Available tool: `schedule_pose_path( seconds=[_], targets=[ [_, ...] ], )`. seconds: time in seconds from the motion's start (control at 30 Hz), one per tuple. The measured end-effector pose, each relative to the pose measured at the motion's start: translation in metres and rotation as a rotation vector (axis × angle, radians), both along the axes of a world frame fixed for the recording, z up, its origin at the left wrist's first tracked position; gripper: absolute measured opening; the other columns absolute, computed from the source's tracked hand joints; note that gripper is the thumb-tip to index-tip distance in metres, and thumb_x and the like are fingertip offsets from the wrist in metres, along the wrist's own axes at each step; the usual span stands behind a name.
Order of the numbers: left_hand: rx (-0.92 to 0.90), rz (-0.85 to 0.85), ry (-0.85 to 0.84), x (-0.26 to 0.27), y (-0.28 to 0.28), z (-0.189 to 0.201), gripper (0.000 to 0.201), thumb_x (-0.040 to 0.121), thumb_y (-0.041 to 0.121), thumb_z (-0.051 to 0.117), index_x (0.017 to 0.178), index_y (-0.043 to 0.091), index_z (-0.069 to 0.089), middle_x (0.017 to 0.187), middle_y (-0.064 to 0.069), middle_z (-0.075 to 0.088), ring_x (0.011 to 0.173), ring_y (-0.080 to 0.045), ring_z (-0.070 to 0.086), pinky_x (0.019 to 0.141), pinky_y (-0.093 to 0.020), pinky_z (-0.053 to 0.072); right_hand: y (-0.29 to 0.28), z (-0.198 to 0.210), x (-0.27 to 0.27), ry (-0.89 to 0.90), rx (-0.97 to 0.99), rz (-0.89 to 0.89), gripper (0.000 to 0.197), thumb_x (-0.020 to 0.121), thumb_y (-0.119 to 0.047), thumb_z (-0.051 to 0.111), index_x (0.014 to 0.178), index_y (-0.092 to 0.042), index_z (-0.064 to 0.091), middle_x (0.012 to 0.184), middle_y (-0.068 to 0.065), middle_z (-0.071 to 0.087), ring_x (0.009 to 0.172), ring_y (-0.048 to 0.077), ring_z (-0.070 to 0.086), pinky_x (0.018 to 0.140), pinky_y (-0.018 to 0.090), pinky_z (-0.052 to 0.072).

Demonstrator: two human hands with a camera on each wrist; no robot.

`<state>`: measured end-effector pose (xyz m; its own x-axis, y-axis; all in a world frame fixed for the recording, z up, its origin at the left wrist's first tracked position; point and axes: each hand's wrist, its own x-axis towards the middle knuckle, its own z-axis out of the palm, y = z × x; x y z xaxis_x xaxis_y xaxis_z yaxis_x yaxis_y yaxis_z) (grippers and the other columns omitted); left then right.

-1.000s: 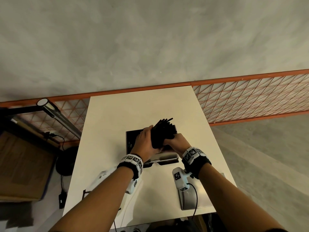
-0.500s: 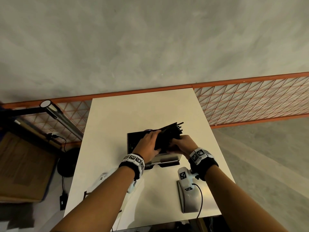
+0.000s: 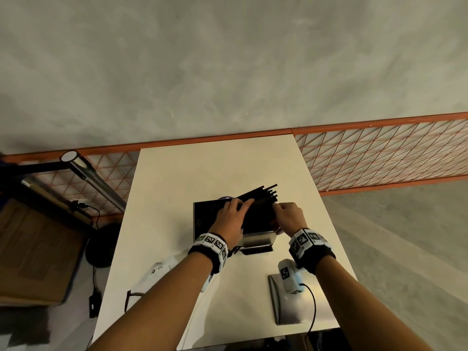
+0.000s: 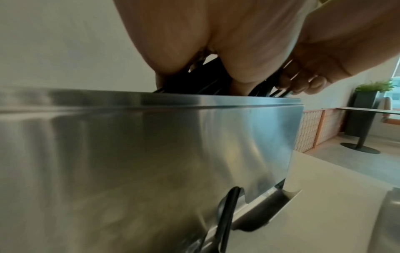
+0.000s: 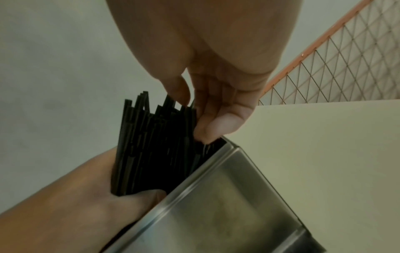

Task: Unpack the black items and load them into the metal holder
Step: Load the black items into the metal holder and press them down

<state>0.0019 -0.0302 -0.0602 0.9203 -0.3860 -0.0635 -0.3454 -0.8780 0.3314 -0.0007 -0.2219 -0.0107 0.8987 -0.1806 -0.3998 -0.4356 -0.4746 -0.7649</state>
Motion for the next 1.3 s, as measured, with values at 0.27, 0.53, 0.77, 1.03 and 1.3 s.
schedule_pose_path(
  seconds=[0.27,0.53,0.77,1.03,1.3],
  targets=[
    [0.004,-0.049,-0.013,0.001,0.007,-0.002,0.089,0.088,0.020,0.074,0.159,0.028,0.021,0.143,-0.004,0.032,0.129,-0.027,0.039,0.109,-0.044,0.045,-0.007,-0.001,0.003,-0.072,-0.168,0.088,0.034,0.089,-0.034,0.050,0.067,-0.011,0.062,0.062,0.011,0.067,0.056,0.033,0.065,0.057,0.043,0.059],
    [-0.131,-0.017,-0.047,0.004,0.038,-0.008,0.094,0.083,0.067,0.068,0.157,0.022,0.031,0.147,-0.002,0.031,0.138,-0.022,0.032,0.116,-0.042,0.038,-0.005,-0.008,0.000,-0.174,-0.279,0.071,0.025,0.093,-0.036,0.055,0.097,-0.012,0.063,0.099,0.009,0.065,0.093,0.029,0.058,0.078,0.034,0.044],
    [-0.180,0.050,-0.090,-0.007,0.048,-0.024,0.119,0.073,0.085,0.061,0.161,0.016,0.020,0.160,-0.004,0.025,0.147,-0.024,0.028,0.123,-0.043,0.028,0.012,-0.012,-0.012,-0.188,-0.300,0.096,0.041,0.094,-0.035,0.055,0.126,-0.008,0.053,0.121,0.012,0.052,0.109,0.032,0.054,0.091,0.038,0.044],
    [-0.148,0.066,-0.072,-0.006,0.045,-0.021,0.116,0.074,0.081,0.062,0.160,0.016,0.019,0.161,-0.001,0.025,0.147,-0.021,0.028,0.123,-0.041,0.027,0.018,-0.009,-0.018,-0.069,-0.370,0.190,0.027,0.082,-0.032,0.066,0.093,-0.009,0.056,0.099,0.007,0.050,0.090,0.028,0.054,0.074,0.029,0.038],
    [-0.123,0.100,-0.058,-0.005,0.042,-0.023,0.117,0.069,0.083,0.060,0.159,0.020,0.019,0.158,-0.001,0.031,0.145,-0.021,0.033,0.120,-0.044,0.032,0.029,0.002,-0.007,-0.019,-0.465,0.496,0.033,0.081,-0.027,0.068,0.109,-0.011,0.058,0.107,0.013,0.064,0.097,0.033,0.061,0.076,0.034,0.050]
  ],
)
